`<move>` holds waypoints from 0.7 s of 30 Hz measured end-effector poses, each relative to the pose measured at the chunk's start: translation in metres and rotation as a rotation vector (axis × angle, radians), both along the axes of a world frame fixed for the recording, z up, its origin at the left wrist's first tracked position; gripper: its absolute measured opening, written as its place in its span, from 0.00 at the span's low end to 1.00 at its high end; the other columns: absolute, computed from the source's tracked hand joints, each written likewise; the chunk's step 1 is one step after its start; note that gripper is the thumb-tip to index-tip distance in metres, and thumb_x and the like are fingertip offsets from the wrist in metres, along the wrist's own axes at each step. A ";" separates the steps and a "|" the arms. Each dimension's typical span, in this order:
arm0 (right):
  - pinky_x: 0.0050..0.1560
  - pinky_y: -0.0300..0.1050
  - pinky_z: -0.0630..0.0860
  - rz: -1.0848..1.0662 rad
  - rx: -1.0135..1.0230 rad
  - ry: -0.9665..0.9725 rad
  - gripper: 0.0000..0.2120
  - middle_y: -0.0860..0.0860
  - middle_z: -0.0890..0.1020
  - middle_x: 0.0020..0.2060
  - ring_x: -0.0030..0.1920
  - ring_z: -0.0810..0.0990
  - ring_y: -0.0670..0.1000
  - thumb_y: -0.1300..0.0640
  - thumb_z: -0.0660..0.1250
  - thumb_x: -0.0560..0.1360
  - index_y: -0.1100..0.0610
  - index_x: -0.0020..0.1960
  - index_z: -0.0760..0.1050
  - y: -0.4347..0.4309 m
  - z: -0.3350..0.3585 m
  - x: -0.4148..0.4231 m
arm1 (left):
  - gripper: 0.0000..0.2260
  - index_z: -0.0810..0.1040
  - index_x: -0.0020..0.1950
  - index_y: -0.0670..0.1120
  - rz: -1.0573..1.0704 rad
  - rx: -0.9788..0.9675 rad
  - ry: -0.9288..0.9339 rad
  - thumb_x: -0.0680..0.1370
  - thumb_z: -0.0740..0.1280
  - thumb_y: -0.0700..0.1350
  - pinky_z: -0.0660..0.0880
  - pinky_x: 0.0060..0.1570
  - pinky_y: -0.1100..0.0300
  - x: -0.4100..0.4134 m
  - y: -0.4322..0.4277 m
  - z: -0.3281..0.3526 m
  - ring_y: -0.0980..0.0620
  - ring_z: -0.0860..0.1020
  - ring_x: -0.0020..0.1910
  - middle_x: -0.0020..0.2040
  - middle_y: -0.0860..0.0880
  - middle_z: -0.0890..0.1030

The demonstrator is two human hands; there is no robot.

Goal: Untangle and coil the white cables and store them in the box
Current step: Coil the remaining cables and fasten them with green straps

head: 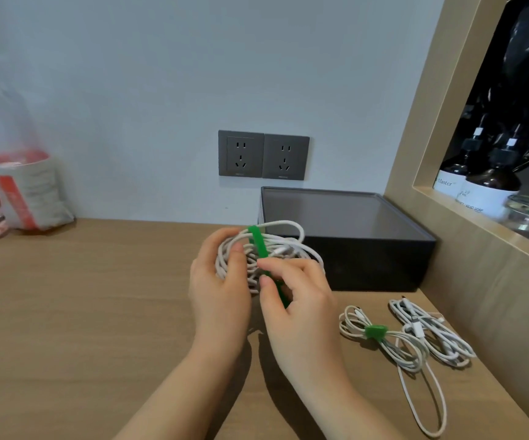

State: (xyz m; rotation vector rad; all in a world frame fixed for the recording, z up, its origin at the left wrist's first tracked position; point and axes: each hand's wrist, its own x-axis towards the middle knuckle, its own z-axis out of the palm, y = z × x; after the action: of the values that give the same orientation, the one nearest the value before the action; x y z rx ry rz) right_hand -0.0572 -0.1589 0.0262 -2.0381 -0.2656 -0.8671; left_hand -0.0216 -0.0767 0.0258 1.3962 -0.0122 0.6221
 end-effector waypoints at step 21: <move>0.44 0.33 0.74 0.243 0.141 0.730 0.05 0.43 0.79 0.44 0.45 0.78 0.42 0.54 0.67 0.75 0.44 0.45 0.77 -0.013 0.011 0.005 | 0.10 0.75 0.61 0.45 -0.290 -0.551 0.352 0.81 0.60 0.42 0.78 0.30 0.57 0.000 0.022 0.025 0.48 0.81 0.42 0.51 0.42 0.81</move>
State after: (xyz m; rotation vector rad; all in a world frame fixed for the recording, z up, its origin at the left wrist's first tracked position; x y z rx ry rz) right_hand -0.0518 -0.1721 0.0368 -1.9939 -0.0373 0.0327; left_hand -0.0212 -0.0543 0.0505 0.9255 0.2197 0.1121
